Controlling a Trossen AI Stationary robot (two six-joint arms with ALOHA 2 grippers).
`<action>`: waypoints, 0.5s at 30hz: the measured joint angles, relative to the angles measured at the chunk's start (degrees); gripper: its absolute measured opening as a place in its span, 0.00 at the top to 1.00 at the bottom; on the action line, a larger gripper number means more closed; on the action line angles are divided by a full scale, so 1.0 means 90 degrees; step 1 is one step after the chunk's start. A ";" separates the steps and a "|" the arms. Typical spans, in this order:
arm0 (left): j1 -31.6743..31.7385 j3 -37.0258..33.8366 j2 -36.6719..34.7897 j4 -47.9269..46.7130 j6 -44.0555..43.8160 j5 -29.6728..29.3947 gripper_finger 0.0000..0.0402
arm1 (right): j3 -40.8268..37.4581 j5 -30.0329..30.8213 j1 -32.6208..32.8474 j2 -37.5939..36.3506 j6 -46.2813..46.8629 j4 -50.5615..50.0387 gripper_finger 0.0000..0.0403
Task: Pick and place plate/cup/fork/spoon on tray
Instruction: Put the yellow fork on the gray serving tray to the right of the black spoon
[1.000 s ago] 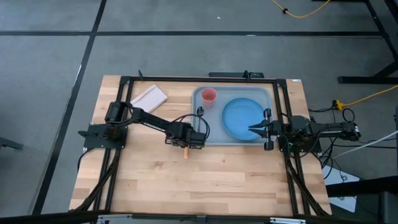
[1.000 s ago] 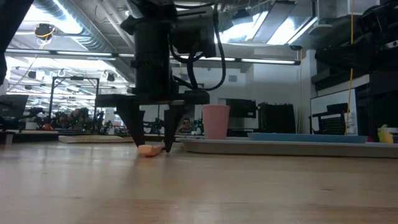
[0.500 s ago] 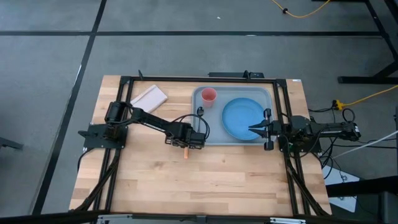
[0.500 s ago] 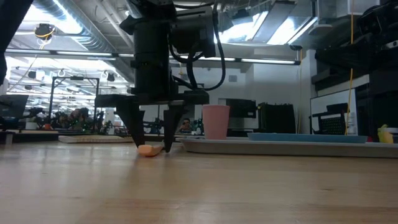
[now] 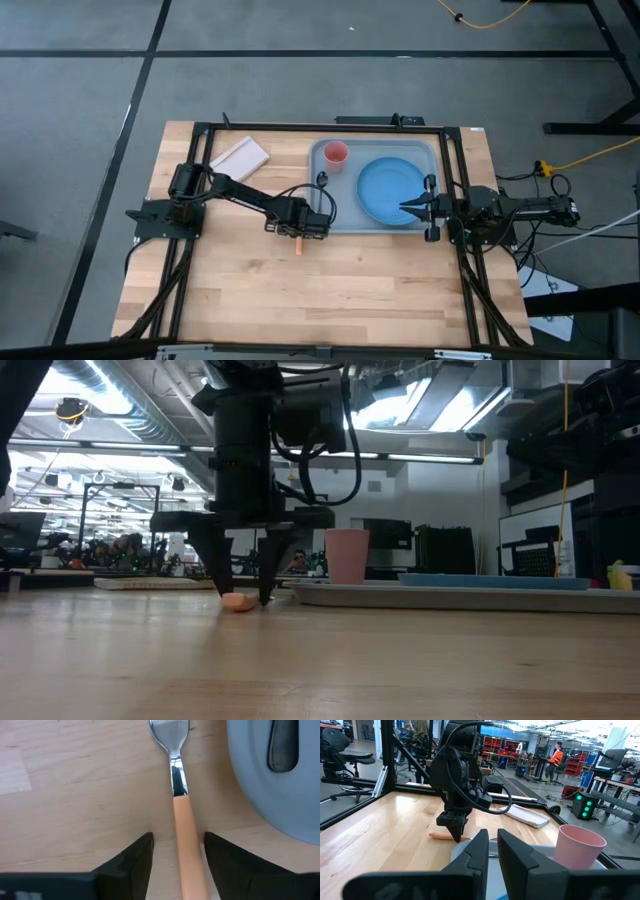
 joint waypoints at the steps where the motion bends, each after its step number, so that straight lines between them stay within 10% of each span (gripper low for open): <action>1: 0.0000 -0.0001 0.0000 -0.0005 -0.0002 0.0004 0.58 | 0.0000 0.0000 0.0000 0.0000 0.0002 0.0000 0.89; 15: 0.0000 0.0000 0.0006 0.0048 -0.0035 -0.0004 0.89 | 0.0000 0.0000 0.0000 0.0000 0.0002 0.0000 0.89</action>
